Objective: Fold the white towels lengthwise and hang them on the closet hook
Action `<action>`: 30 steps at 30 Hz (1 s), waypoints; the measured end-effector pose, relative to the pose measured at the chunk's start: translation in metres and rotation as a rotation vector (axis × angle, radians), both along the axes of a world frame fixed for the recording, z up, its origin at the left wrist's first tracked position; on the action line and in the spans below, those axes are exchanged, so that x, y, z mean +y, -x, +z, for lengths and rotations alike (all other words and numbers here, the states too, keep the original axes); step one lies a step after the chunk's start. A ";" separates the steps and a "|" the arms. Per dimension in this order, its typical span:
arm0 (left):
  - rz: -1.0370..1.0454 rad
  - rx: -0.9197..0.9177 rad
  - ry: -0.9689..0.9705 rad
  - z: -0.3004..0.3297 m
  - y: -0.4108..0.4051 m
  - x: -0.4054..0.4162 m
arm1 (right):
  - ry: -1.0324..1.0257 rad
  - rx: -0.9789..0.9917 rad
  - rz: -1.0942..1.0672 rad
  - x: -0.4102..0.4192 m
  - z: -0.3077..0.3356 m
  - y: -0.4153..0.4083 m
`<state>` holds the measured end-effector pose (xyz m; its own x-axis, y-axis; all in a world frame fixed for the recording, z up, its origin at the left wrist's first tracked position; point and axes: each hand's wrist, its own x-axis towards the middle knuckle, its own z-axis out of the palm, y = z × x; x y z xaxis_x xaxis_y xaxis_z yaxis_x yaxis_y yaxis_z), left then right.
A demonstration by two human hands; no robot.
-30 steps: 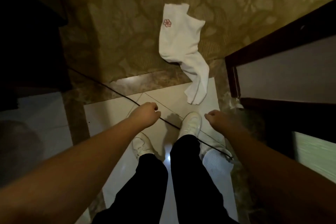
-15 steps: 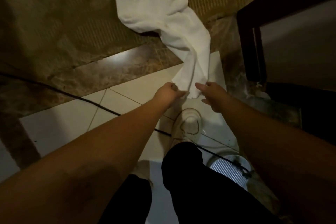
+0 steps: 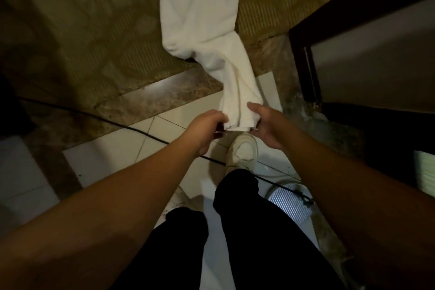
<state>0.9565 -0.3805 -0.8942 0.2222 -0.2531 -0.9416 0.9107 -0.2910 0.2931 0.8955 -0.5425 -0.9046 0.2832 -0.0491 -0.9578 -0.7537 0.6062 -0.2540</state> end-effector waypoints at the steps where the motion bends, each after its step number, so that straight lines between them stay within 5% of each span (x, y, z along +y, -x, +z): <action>1: 0.036 -0.001 0.013 0.020 -0.003 0.004 | 0.013 -0.021 0.019 0.004 0.018 -0.005; 6: 0.139 -0.036 0.041 0.121 -0.026 0.025 | 0.128 -0.082 0.107 0.021 0.115 -0.035; 21: 0.337 -0.516 -0.060 0.479 -0.110 0.103 | 0.496 -0.480 0.347 0.058 0.489 -0.134; 30: 0.290 -1.014 -0.197 0.682 -0.066 0.166 | 0.866 -0.764 0.517 0.112 0.706 -0.118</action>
<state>1.0220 -0.2148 -0.2121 0.9506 0.0708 -0.3023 0.3104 -0.2274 0.9230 1.0130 -0.4305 -0.1986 0.9218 -0.2951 -0.2514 -0.3386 -0.2972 -0.8928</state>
